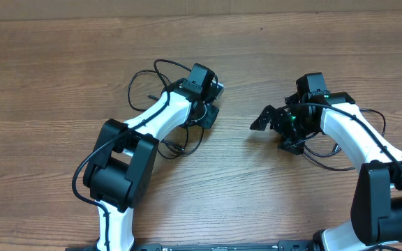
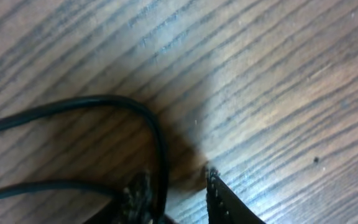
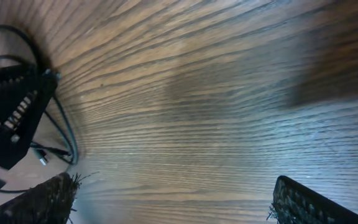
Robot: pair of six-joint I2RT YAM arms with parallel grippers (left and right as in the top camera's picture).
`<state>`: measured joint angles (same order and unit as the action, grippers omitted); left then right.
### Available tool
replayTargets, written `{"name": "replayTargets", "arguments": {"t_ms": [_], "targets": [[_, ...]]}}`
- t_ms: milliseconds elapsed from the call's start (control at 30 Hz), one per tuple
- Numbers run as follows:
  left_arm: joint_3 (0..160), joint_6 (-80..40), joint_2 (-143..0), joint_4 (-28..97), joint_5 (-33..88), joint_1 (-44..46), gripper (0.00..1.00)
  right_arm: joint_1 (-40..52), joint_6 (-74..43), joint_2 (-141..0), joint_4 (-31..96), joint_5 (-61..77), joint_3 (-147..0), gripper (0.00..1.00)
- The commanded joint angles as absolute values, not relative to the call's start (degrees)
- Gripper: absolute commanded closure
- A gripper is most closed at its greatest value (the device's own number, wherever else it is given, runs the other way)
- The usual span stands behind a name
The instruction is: Untangle cables
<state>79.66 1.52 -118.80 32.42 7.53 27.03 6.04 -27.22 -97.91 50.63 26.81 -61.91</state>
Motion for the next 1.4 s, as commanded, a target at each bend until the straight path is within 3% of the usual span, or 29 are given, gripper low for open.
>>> {"name": "replayTargets", "arguments": {"t_ms": [0,200,300,567,733,933,1367], "targets": [[80.4,6.5,-119.9,35.0,4.6,27.0,0.71,6.2,-26.3,-98.1,50.5,25.3,-61.3,0.00],[79.9,6.4,-120.3,35.5,-2.0,27.0,0.74,6.2,-26.4,-98.1,51.3,25.3,-61.1,0.00],[79.9,6.4,-120.7,35.3,-1.2,27.1,0.96,6.2,-26.4,-98.1,50.5,25.3,-61.1,0.00],[82.0,5.8,-120.1,36.6,-1.1,27.0,0.96,6.2,-26.6,-98.1,49.8,28.9,-61.1,0.00],[90.3,2.9,-118.1,40.7,-0.7,26.7,0.96,6.2,-26.6,-98.1,50.0,39.4,-61.1,0.00],[101.1,-3.1,-117.6,48.2,0.2,26.0,0.96,6.2,-27.8,-98.1,49.7,40.9,-61.1,0.00],[102.1,-12.9,-117.6,49.0,23.5,19.7,0.96,6.2,-28.5,-98.1,48.6,45.1,-61.1,0.00]]}}
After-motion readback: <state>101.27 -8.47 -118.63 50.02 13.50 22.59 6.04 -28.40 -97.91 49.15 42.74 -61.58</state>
